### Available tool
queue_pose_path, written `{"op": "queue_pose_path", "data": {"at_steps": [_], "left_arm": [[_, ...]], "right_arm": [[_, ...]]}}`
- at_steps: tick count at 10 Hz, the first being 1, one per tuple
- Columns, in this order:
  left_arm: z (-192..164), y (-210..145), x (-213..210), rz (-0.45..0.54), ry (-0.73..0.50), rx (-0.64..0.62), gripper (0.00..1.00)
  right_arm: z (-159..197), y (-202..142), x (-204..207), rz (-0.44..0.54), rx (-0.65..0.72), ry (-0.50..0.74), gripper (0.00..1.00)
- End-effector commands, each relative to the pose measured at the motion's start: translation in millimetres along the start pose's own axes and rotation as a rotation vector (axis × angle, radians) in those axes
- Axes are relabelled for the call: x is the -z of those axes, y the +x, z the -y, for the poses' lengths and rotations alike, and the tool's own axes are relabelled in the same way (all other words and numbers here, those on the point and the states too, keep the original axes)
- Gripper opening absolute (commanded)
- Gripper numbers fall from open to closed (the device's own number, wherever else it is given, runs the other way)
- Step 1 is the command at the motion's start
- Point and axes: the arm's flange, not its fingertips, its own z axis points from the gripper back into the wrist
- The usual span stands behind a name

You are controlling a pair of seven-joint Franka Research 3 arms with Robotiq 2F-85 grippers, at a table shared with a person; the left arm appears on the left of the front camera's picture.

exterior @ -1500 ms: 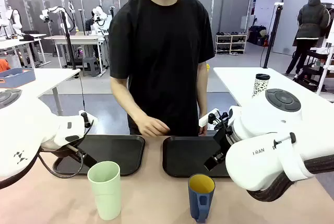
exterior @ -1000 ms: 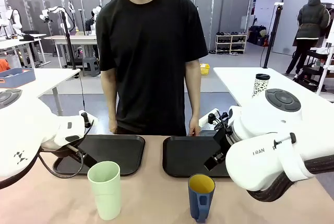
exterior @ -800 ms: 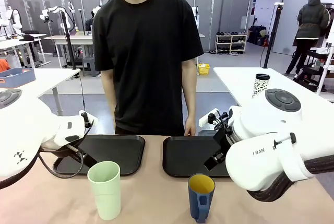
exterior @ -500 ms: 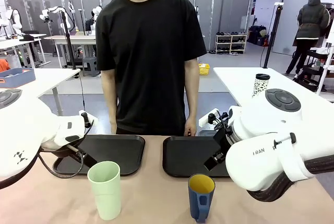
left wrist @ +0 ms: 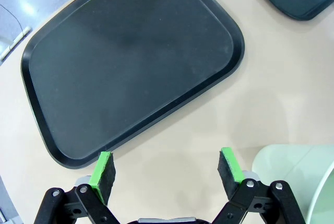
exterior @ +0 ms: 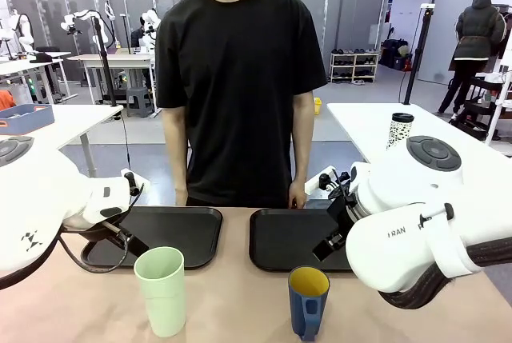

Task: Sort and store the cups by type.
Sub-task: Pick up the Reusable plastic cup.

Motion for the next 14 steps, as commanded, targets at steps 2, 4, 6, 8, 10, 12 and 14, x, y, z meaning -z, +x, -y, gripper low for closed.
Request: {"op": "queue_pose_path", "data": {"at_steps": [2, 4, 6, 8, 10, 12, 14], "left_arm": [[-0.4, -0.1, 0.0, 0.000, 0.000, -0.001, 1.00], [-0.4, -0.1, 0.0, 0.000, 0.000, -0.001, 1.00], [-0.4, -0.1, 0.0, 0.000, 0.000, -0.001, 1.00], [-0.4, -0.1, 0.0, 0.000, 0.000, -0.001, 1.00], [-6.3, 2.4, -10.4, 0.032, -0.032, 0.069, 1.00], [-18.6, 12.4, -38.8, 0.077, 0.060, 0.108, 1.00], [-15.1, 26.2, -70.9, 0.131, 0.098, 0.109, 1.00]], "right_arm": [[0.1, 0.0, 0.0, 0.000, 0.003, 0.000, 1.00], [0.1, 0.0, 0.0, 0.000, 0.003, 0.000, 1.00], [0.1, 0.0, 0.0, 0.000, 0.003, 0.000, 1.00], [0.1, 0.0, 0.0, 0.000, 0.003, 0.000, 1.00], [2.6, 0.6, -9.6, 0.007, -0.036, -0.006, 1.00], [10.2, 12.1, -46.4, 0.003, -0.090, -0.085, 1.00], [7.3, 29.0, -93.1, 0.026, -0.087, -0.172, 1.00]]}}
